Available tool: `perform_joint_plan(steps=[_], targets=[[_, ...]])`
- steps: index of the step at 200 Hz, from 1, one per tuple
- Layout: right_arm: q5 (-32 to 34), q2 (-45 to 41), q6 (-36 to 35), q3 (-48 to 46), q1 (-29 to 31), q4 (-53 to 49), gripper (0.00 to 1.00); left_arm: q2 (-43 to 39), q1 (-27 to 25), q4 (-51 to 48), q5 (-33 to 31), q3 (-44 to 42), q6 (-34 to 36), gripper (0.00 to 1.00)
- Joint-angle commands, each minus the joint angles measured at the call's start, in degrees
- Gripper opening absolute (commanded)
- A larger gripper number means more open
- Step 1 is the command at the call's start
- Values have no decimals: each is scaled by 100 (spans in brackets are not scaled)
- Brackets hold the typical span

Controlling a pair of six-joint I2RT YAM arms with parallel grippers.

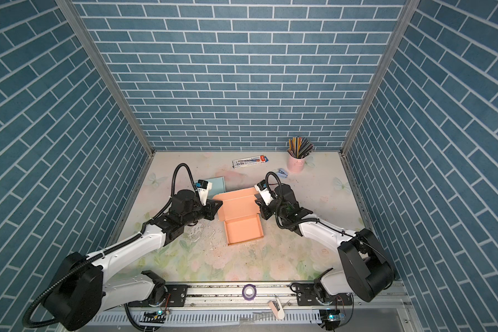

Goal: Fold the paper box

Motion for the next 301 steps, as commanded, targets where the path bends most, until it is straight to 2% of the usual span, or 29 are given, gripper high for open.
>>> perform_joint_plan(steps=[1,66,107,150,189,229,256,301], targets=[[419,-113,23,58,130,108,2,-1,-94,137,-9,195,-88,11],[562,-162,238,-281,148,535,2,227,-122,377,46,-31,-219,17],[720,-228,161,-357,167,529,2,240,-155,297,-70,-55,-160,27],[777,-354,65,-506,165,523,2,180,-156,266,-171,-202,26,29],[774,-393,43,-563,165,539,2,223,-155,672,-98,-425,94,29],[785,-390,63,-567,170,546,2,302,-155,766,-42,-462,100,23],[836,-385,67,-552,174,515,2,250,-156,719,-56,-491,89,14],[995,-417,-41,-493,306,392,2,6,-215,141,-241,-213,90,6]])
